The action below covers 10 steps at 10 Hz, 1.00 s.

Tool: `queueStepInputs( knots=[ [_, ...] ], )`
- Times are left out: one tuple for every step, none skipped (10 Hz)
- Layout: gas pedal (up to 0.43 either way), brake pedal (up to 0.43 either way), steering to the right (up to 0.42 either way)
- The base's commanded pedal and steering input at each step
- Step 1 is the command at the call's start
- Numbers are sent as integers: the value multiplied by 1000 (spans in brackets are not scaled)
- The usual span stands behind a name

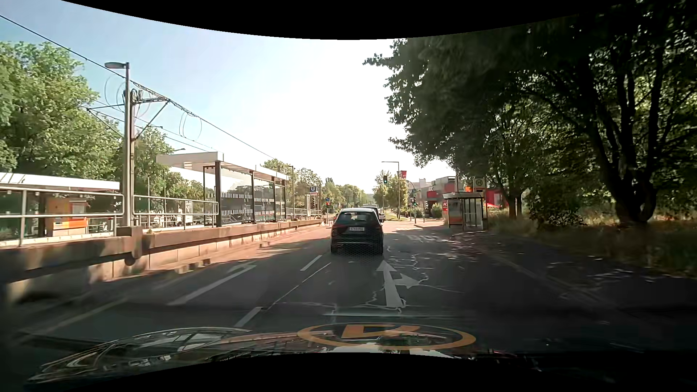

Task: Follow the waypoints while adhering to traffic rules and regulations

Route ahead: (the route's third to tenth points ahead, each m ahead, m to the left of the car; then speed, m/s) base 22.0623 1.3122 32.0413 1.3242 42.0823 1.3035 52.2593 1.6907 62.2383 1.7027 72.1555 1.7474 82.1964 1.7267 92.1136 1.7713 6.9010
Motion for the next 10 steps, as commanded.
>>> queueStepInputs(
  knots=[
    [248,0,-2],
    [240,0,-2],
    [220,0,-1],
    [197,0,-1],
    [197,0,0],
    [197,0,0],
    [197,0,0],
    [197,0,0],
    [197,0,0],
    [197,0,0]
  ],
)
